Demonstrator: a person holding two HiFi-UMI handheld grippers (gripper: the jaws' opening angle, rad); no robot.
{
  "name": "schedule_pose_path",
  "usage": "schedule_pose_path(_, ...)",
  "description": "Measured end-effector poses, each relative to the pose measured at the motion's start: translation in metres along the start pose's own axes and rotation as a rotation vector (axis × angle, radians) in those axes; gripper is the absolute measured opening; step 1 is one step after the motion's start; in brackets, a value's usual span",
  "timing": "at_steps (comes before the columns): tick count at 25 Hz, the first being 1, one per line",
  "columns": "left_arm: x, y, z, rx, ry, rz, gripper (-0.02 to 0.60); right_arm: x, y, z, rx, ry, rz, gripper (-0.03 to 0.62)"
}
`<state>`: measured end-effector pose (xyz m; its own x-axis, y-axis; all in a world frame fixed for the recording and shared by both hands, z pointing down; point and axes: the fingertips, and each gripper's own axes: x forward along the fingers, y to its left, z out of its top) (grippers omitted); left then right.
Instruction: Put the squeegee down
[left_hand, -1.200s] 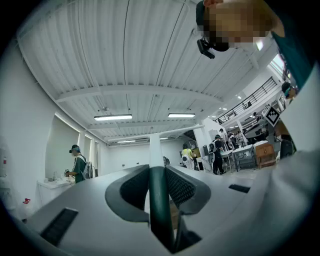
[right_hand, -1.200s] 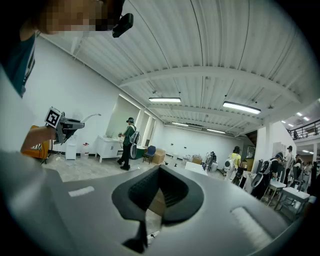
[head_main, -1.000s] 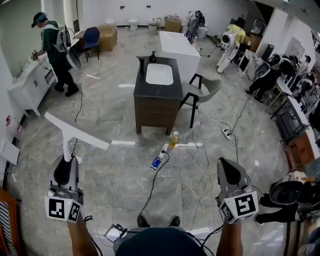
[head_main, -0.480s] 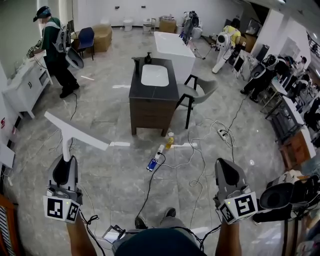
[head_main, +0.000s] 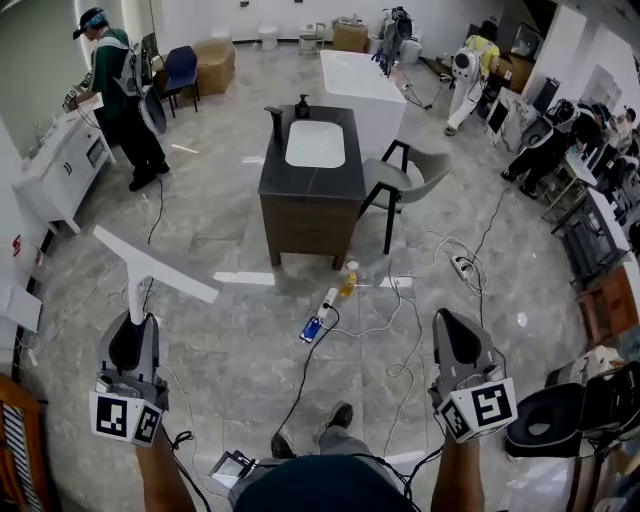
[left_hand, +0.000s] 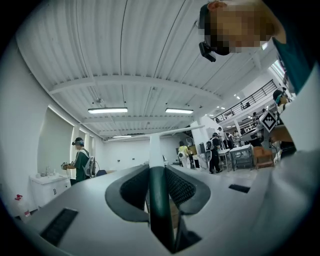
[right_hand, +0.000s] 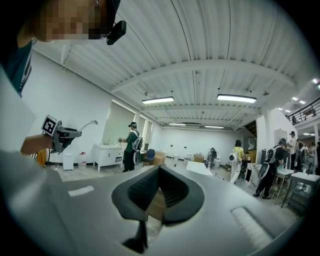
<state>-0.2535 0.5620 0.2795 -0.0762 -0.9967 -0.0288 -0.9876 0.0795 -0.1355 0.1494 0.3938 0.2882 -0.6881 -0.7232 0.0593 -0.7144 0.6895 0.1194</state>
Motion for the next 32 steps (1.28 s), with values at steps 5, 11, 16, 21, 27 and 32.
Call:
schedule_pose_path(5,0.052,-0.035,0.009,0.003,0.006,0.020,0.093,0.032,-0.060,-0.008,0.018,-0.011,0.033,0.010)
schedule_pose_path(11,0.105,-0.075,0.015,0.020,0.018,0.033,0.093,0.060,-0.117,-0.018,0.037,-0.019,0.074,0.011)
schedule_pose_path(16,0.142,-0.105,0.016,0.028,0.026,0.038,0.093,0.071,-0.161,-0.027,0.046,-0.026,0.083,0.011)
schedule_pose_path(21,0.174,-0.129,0.017,0.028,0.031,0.006,0.094,0.074,-0.191,-0.036,0.057,-0.022,0.071,0.011)
schedule_pose_path(27,0.216,-0.133,0.014,0.014,0.021,-0.045,0.093,0.084,-0.209,-0.044,0.058,0.006,0.031,0.011)
schedule_pose_path(32,0.271,-0.123,0.002,-0.006,0.015,-0.117,0.094,0.105,-0.226,-0.043,0.046,0.025,-0.045,0.011)
